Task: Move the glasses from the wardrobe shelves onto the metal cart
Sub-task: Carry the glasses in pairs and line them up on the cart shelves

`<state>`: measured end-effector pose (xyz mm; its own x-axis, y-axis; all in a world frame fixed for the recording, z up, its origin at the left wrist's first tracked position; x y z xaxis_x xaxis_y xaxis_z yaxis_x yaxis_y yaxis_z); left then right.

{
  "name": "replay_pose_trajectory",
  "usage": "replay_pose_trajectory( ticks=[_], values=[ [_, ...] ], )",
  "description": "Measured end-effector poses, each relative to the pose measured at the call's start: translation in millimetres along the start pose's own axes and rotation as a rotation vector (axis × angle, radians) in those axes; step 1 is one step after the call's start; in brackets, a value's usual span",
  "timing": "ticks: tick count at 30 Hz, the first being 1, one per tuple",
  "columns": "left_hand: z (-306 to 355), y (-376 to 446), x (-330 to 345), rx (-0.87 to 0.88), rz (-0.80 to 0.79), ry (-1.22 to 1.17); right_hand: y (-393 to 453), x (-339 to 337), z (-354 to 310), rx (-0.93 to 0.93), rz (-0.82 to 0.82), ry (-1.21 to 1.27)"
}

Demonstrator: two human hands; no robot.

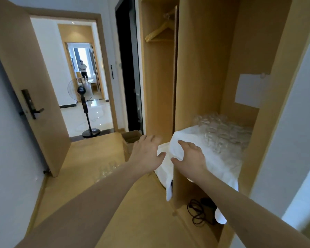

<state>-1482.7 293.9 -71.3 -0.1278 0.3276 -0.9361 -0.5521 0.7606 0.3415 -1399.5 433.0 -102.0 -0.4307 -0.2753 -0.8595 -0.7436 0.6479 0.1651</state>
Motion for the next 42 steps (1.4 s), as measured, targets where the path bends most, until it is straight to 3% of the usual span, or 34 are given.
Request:
replay_pose_trajectory(
  ticks=[10,25,32,42],
  values=[
    [-69.2,106.8,33.0,0.154,-0.038,-0.1,90.4,31.5,-23.4,0.156,0.068,-0.039],
    [-81.7,207.3,100.8,0.267,-0.091,-0.168,190.9,60.7,13.5,0.259,0.085,-0.086],
    [-74.6,292.8,122.7,0.28,-0.123,-0.106,267.5,55.6,40.8,0.248,0.111,0.006],
    [-10.4,418.6,156.0,0.383,-0.136,-0.126,367.1,27.7,117.2,0.326,0.183,0.119]
  ],
)
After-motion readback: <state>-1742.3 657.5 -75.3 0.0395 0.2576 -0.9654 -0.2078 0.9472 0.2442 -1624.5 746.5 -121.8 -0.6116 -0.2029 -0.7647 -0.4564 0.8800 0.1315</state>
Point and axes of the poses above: each hand's wrist, its own y-axis towards the middle knuckle, its own x-axis out of the palm, z = x × y, the point moved 6 cm from there along y, towards the middle knuckle, and after that the axes turned 11 degrees about x, right-handed, at the moved point
